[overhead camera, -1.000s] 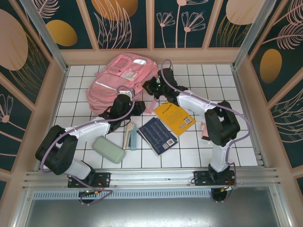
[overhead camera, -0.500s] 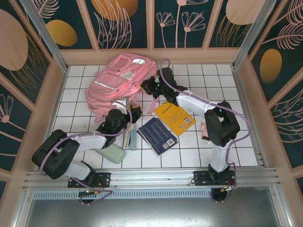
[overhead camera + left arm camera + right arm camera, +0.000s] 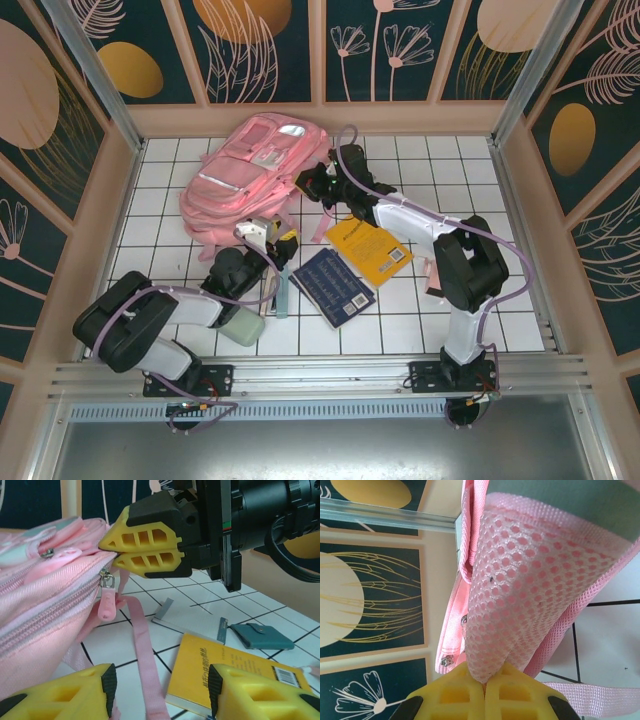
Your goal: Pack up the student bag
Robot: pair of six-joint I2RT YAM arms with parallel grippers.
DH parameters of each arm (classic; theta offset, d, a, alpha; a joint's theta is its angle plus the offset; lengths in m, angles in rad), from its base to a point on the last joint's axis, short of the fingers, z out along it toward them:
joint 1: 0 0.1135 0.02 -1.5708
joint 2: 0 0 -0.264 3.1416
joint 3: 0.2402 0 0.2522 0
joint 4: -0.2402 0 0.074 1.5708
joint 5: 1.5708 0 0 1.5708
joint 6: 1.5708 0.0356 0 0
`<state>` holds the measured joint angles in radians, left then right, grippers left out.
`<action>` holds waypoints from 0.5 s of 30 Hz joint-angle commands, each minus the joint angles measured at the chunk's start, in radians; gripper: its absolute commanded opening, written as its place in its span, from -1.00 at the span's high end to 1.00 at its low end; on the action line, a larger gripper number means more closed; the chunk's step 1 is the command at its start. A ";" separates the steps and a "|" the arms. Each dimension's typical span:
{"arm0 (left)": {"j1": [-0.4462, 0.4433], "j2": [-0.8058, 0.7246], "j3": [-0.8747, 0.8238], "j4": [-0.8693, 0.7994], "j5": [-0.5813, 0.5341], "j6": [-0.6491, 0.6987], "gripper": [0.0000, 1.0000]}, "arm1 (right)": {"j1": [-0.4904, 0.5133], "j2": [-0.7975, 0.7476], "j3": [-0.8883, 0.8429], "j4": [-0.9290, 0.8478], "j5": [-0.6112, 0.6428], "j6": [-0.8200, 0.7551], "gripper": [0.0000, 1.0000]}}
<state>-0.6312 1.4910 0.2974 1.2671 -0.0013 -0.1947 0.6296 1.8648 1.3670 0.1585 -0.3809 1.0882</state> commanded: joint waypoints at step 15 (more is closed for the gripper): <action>-0.008 0.186 0.074 0.226 -0.155 -0.001 -0.14 | 0.044 -0.134 -0.065 0.178 -0.073 -0.073 1.00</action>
<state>-0.6361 1.6547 0.3290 1.4303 -0.0826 -0.1749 0.6521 1.8061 1.3067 0.2062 -0.3977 1.0409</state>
